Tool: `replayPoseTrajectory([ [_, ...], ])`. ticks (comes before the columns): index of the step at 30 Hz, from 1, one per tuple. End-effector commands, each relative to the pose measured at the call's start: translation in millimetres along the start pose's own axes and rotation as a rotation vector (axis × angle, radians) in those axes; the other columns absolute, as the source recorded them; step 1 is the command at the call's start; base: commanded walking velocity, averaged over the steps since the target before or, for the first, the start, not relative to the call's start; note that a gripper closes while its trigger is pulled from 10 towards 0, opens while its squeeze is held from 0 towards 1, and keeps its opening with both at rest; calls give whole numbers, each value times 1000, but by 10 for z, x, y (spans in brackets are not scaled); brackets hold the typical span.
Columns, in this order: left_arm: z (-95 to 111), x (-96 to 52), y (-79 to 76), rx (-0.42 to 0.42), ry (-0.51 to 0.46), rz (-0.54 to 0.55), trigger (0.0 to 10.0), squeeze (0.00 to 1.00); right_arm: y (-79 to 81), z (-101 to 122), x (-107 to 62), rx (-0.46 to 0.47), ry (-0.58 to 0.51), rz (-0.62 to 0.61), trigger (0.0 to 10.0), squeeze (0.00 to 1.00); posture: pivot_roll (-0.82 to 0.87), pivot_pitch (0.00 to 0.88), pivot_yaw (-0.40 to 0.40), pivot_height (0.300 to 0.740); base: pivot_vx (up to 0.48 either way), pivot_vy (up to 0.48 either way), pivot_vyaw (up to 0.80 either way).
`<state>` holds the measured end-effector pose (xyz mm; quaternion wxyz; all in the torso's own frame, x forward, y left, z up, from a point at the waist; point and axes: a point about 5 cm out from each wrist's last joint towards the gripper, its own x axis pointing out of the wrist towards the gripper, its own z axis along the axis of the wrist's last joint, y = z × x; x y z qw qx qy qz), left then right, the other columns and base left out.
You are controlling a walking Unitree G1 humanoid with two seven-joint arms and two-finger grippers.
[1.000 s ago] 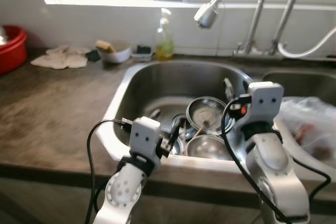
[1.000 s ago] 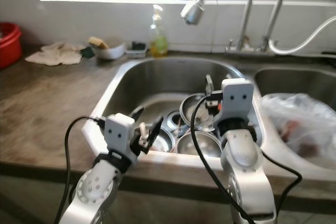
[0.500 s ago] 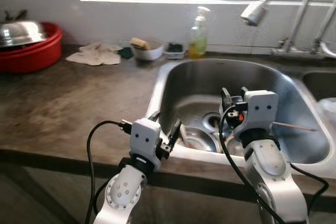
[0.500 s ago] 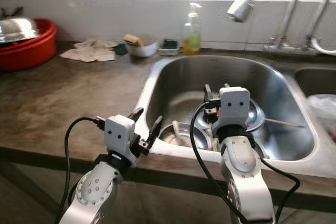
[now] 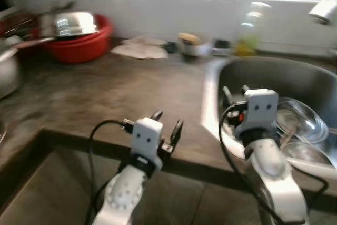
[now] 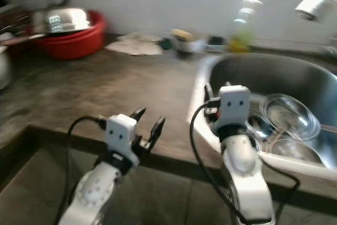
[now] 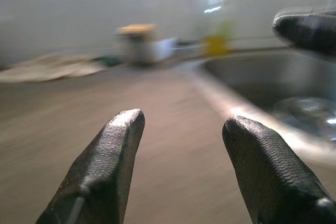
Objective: Kitchen organization
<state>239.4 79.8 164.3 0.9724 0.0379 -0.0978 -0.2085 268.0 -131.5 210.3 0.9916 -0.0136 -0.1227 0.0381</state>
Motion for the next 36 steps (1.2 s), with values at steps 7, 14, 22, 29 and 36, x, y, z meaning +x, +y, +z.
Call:
replayPoseTrajectory([
  [7,31,1,-46,24,-10,-14,10000,0,-9,47,15,-12,-23,8,10000,0,162,70,-24,740,0,-225,800],
  [14,19,19,-42,7,-4,-6,10000,0,-5,44,20,-13,-21,9,10000,0,160,68,-25,740,114,-291,800],
  [22,19,15,-40,4,-4,-3,10000,0,-2,46,32,-10,-23,14,10000,0,163,67,-27,740,0,0,800],
  [29,15,8,-39,-4,-4,2,10000,0,9,47,38,-6,-24,23,10000,0,160,58,-24,740,0,0,800],
  [36,11,9,-44,-6,0,-3,10000,0,18,48,47,-4,-24,28,10000,0,161,55,-25,740,0,353,800],
])
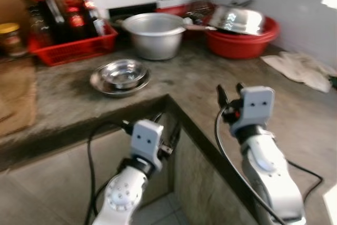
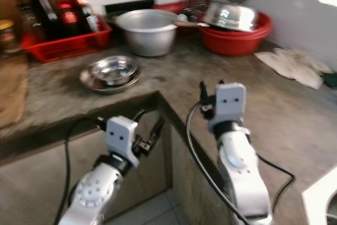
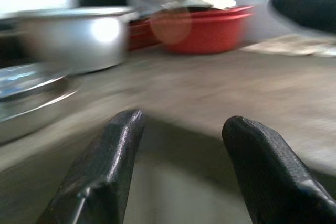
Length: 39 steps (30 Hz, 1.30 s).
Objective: Kitchen organization
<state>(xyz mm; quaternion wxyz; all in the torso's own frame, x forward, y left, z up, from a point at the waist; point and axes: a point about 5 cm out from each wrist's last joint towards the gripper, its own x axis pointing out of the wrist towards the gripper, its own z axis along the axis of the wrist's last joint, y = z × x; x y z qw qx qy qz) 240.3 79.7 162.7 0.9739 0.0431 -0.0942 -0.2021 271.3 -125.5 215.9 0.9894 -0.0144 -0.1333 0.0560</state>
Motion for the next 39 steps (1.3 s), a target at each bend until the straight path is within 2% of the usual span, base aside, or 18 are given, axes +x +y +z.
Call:
replayPoseTrajectory([
  [1,30,3,-45,-16,-10,-15,10000,0,-38,0,-4,-6,-2,-7,10000,0,161,55,-25,740,0,472,800],
  [7,27,2,-47,-22,-10,-15,10000,0,-37,7,9,-6,-4,-8,10000,0,160,53,-28,740,0,469,800],
  [19,26,2,-44,-18,-8,-9,10000,0,-55,10,31,-4,-2,-20,10000,0,164,66,-31,740,0,0,800],
  [35,30,6,-42,-13,-8,-5,10000,0,-98,-20,81,6,16,-56,10000,0,168,69,-30,740,0,0,0],
  [39,30,11,-39,-15,-8,-5,10000,0,-107,-26,90,-1,23,-60,10000,0,168,70,-32,740,0,0,-716],
])
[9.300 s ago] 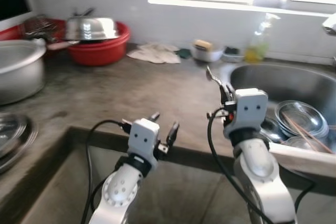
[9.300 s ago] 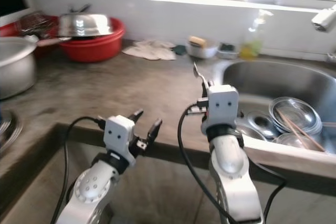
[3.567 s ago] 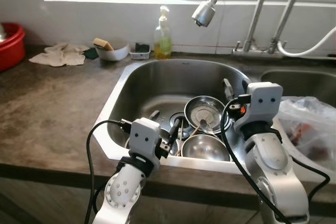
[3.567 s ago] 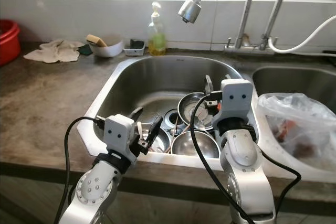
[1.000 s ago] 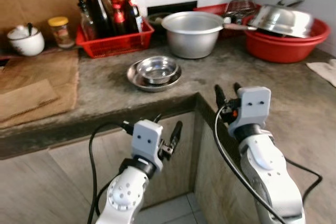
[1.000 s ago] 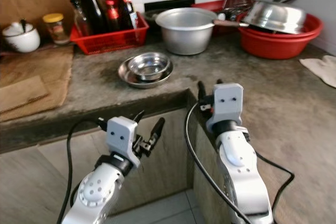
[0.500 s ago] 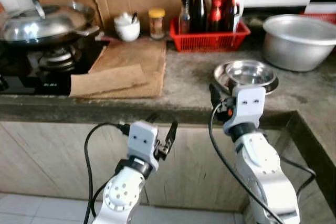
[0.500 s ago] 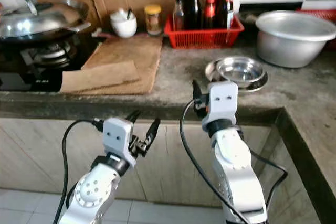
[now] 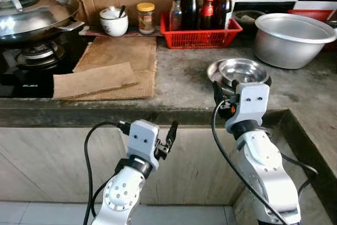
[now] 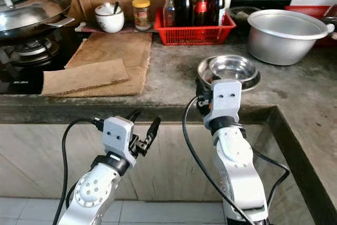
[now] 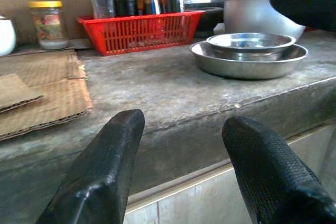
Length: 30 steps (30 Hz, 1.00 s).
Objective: Kitchen organization
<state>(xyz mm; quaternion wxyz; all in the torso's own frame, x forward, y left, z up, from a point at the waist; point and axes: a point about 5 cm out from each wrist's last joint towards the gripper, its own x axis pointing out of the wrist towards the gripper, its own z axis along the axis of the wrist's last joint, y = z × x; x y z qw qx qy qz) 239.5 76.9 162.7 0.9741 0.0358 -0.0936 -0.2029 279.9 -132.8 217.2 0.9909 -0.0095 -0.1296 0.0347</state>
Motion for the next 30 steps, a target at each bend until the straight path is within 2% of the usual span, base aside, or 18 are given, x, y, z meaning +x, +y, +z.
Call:
replayPoseTrajectory([
  [1,27,6,-11,0,-6,-5,10000,0,-23,-14,13,-6,15,-16,10000,0,168,70,-32,740,0,0,-800],
  [13,28,8,-21,9,-6,-18,10000,0,-28,-82,-1,-18,51,-20,10000,0,167,71,-32,740,0,0,-786],
  [21,34,0,-26,11,-12,-22,10000,0,-30,-88,-3,-21,50,-22,10000,0,167,70,-30,740,430,0,0],
  [30,32,4,-8,11,-12,-9,10000,0,-30,-74,9,-21,43,-22,10000,0,167,64,-30,740,0,0,0],
])
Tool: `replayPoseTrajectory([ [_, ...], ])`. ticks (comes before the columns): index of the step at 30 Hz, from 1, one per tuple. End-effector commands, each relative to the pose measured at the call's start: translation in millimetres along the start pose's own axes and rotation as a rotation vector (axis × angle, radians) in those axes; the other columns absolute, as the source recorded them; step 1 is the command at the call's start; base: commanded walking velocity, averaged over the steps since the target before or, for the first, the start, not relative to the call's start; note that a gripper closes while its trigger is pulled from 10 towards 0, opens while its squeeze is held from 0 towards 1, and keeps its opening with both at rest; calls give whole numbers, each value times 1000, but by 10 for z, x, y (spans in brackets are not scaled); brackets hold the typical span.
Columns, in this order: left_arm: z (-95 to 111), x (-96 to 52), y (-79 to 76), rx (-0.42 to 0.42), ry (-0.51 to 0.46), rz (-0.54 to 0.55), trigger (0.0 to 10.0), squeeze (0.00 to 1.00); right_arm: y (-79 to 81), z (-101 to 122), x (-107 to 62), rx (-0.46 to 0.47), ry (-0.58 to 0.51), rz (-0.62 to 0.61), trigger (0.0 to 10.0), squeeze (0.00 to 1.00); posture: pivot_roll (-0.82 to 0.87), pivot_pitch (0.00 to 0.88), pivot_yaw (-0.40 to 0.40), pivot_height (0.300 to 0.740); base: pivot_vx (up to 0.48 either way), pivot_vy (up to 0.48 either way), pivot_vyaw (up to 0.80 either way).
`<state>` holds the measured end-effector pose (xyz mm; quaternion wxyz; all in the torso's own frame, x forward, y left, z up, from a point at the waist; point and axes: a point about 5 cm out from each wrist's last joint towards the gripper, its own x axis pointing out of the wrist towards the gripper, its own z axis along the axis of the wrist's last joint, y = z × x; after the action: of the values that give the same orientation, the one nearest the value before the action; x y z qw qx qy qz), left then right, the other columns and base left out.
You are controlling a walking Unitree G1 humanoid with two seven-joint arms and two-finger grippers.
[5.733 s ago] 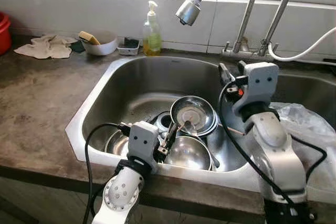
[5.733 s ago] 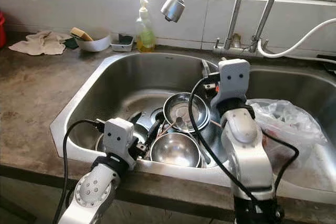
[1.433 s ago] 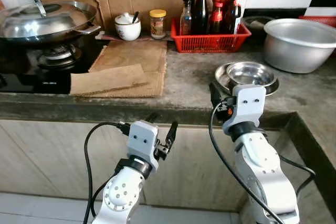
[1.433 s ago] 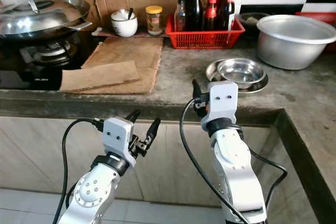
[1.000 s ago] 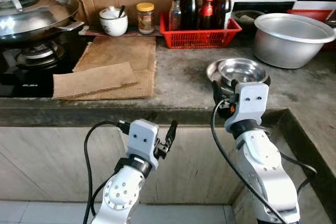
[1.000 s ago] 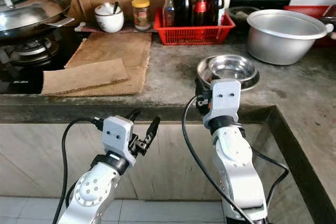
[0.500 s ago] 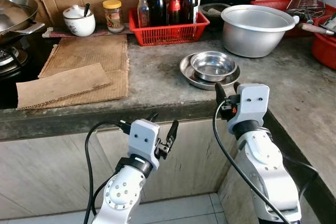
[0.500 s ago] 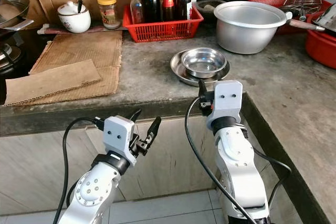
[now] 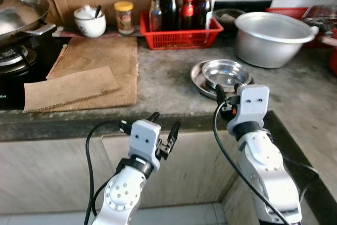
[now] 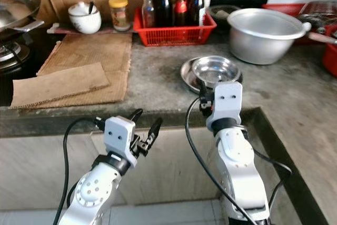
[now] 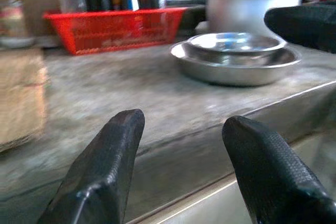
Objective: Kitchen organization
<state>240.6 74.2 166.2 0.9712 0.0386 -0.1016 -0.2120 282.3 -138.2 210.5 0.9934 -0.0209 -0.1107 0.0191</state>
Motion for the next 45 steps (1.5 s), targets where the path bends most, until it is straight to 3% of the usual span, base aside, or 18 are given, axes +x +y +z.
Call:
replayPoseTrajectory([
  [1,-1,-22,7,3,5,9,10000,0,24,0,10,6,4,6,10000,0,167,64,-30,740,0,0,0],
  [16,10,-17,-13,7,-4,-10,10000,0,12,5,28,8,0,1,10000,0,167,53,-28,740,0,0,0],
  [45,11,-5,-7,4,2,-10,10000,0,9,30,28,21,-15,-14,10000,0,169,67,-24,740,255,0,0],
])
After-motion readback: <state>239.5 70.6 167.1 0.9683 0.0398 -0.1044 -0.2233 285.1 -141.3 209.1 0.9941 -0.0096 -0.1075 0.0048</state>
